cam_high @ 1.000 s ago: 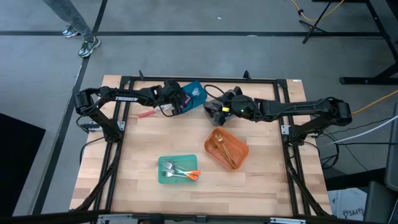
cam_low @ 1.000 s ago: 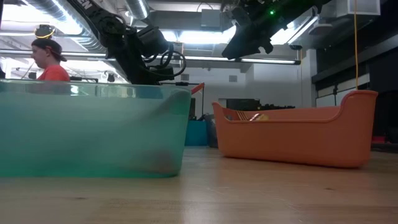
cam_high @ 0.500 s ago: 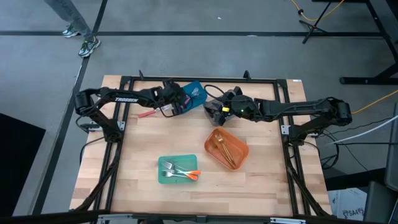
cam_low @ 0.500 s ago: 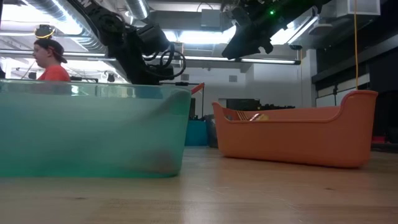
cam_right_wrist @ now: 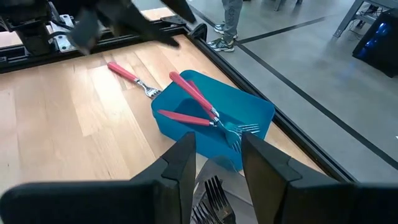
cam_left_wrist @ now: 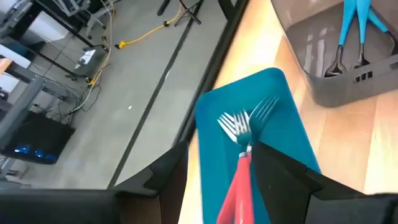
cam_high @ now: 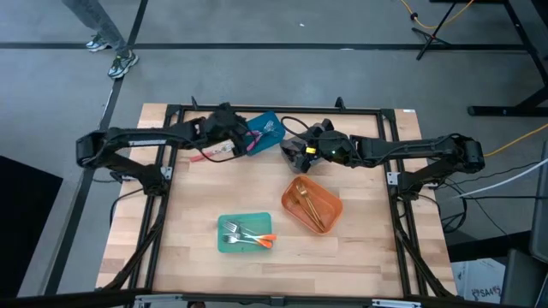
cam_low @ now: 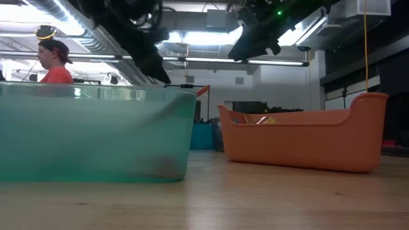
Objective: Sort silverware by color (type)
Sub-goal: Put the pink fork into the top left blue bin
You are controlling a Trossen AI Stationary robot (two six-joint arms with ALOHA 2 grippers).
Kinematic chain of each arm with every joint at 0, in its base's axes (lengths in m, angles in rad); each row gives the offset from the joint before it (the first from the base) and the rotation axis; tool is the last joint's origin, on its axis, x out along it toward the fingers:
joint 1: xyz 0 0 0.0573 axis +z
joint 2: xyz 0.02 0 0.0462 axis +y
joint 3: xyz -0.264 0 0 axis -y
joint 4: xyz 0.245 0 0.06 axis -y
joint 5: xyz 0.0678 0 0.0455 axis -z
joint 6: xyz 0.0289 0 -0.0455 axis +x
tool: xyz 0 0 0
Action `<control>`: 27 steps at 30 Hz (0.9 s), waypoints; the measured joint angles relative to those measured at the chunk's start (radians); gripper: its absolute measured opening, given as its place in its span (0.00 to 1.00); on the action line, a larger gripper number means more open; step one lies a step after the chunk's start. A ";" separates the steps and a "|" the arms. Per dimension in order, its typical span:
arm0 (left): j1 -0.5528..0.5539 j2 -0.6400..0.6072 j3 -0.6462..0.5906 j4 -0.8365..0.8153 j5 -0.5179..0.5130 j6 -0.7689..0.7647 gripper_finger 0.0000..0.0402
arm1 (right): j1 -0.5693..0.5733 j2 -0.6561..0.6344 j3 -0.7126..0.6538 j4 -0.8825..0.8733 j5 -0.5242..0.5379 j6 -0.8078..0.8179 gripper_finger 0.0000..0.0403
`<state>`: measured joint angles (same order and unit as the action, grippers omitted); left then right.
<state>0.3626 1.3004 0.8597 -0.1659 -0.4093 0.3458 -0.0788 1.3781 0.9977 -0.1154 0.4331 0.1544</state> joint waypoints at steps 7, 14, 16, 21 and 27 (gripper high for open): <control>0.001 -0.151 0.000 -0.156 0.003 -0.050 0.43 | 0.001 -0.012 0.000 -0.027 -0.036 -0.005 0.29; 0.019 -0.204 0.000 -0.395 0.012 -0.154 0.43 | 0.001 -0.150 0.000 -0.053 -0.227 -0.012 0.29; 0.032 -0.201 0.000 -0.459 0.029 -0.176 0.43 | 0.001 -0.210 0.001 -0.075 -0.250 -0.029 0.29; 0.075 -0.195 -0.056 -0.477 0.173 -0.197 0.43 | 0.000 -0.363 0.001 -0.218 -0.260 -0.056 0.29; 0.117 -0.195 -0.163 -0.471 0.192 -0.215 0.43 | 0.001 -0.532 0.001 -0.388 -0.261 -0.047 0.29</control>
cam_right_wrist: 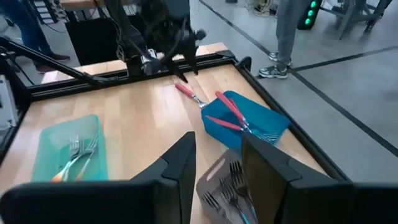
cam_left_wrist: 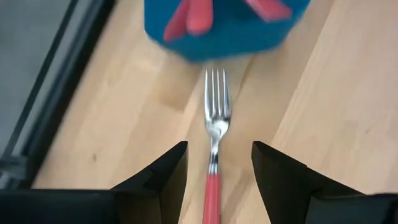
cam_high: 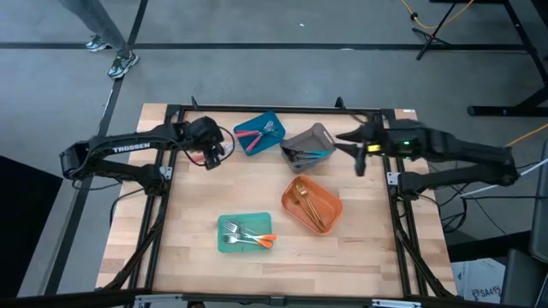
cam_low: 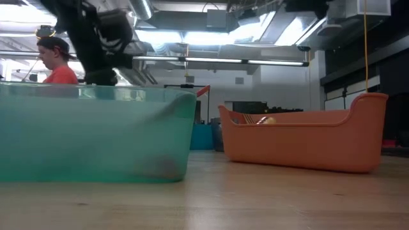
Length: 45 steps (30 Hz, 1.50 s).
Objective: Sort silverware by color (type)
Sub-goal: Put the pink fork into the top left blue bin
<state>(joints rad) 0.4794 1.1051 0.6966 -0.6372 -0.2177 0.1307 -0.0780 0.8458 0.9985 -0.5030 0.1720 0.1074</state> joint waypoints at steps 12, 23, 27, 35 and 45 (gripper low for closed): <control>0.034 0.000 -0.230 0.186 -0.001 0.040 0.43 | 0.000 -0.229 -0.255 0.180 -0.023 -0.009 0.29; 0.037 0.000 -0.314 0.358 -0.008 0.116 0.43 | 0.000 -0.393 -0.613 0.548 -0.054 0.000 0.29; 0.074 0.000 -0.314 0.365 -0.009 0.116 0.43 | 0.000 -0.431 -0.697 0.660 -0.089 0.000 0.29; 0.158 0.000 -0.314 0.364 0.070 0.116 0.43 | 0.000 -0.466 -0.813 0.751 -0.105 0.045 0.29; 0.182 0.001 -0.314 0.362 0.129 0.167 0.43 | 0.000 -0.472 -0.932 0.926 -0.105 0.071 0.29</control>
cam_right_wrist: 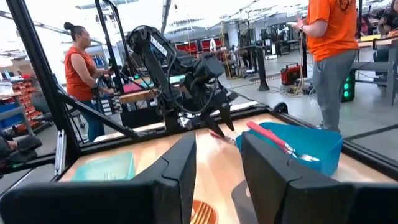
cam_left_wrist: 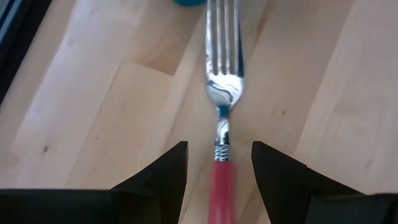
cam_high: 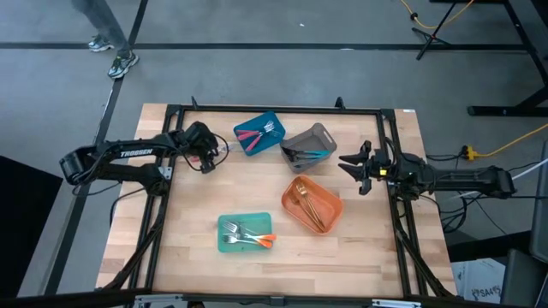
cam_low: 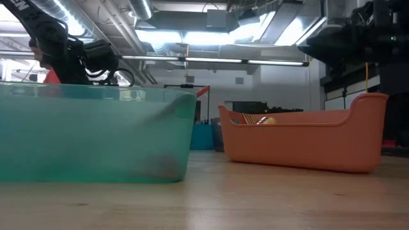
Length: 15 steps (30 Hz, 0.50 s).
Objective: Sort silverware by color (type)
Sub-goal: Put the pink fork into the top left blue bin
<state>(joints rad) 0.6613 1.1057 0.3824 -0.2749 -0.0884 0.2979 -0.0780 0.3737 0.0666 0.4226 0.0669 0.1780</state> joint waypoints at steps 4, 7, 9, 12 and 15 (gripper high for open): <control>0.000 0.000 0.000 0.000 0.004 0.001 0.43 | 0.000 0.000 -0.046 0.070 0.000 0.000 0.29; 0.000 0.000 0.000 0.000 0.000 0.001 0.43 | 0.000 0.000 -0.060 0.094 0.001 0.000 0.29; 0.000 0.003 0.000 0.000 -0.003 0.001 0.43 | 0.000 0.001 -0.060 0.094 0.001 -0.002 0.29; 0.000 0.023 0.000 0.001 -0.003 0.001 0.43 | 0.000 0.001 -0.060 0.094 0.001 -0.003 0.29; 0.000 0.061 0.000 0.019 -0.003 0.000 0.43 | 0.000 0.001 -0.060 0.094 0.002 -0.003 0.29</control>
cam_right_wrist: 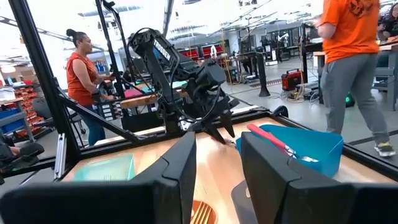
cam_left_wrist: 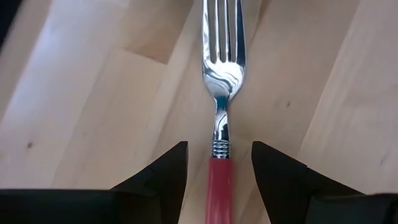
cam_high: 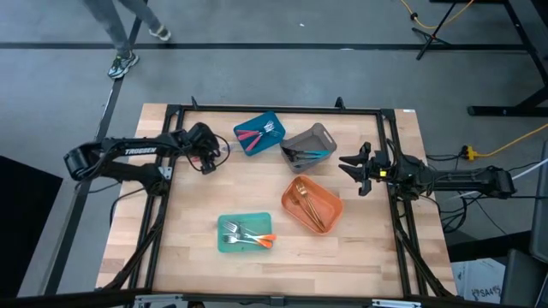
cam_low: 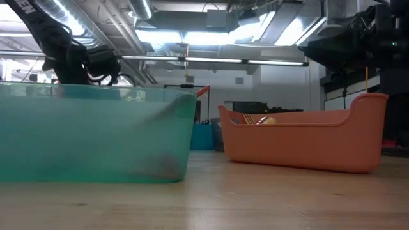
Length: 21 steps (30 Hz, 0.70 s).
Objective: Sort silverware by color (type)
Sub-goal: Put the pink fork into the top left blue bin
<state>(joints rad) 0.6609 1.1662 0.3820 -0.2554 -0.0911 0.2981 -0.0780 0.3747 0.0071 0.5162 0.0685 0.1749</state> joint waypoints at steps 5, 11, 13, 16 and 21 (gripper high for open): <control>0.000 0.066 0.000 0.046 -0.007 -0.001 0.43 | 0.000 0.001 0.000 -0.037 0.002 -0.002 0.29; 0.000 0.084 0.002 0.047 -0.015 -0.004 0.43 | -0.001 0.001 0.000 -0.108 0.072 -0.025 0.29; 0.000 0.084 0.002 0.045 -0.005 -0.007 0.43 | -0.001 0.001 0.000 -0.135 0.114 -0.025 0.29; 0.000 0.085 0.002 0.043 -0.003 -0.007 0.43 | -0.001 0.001 0.000 -0.162 0.139 -0.025 0.29; 0.000 0.085 0.002 0.037 -0.001 -0.008 0.43 | -0.001 0.001 0.000 -0.185 0.139 -0.024 0.29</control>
<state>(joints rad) 0.6609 1.2510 0.3838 -0.2189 -0.0924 0.2905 -0.0788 0.3752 0.0071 0.3317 0.2073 0.1506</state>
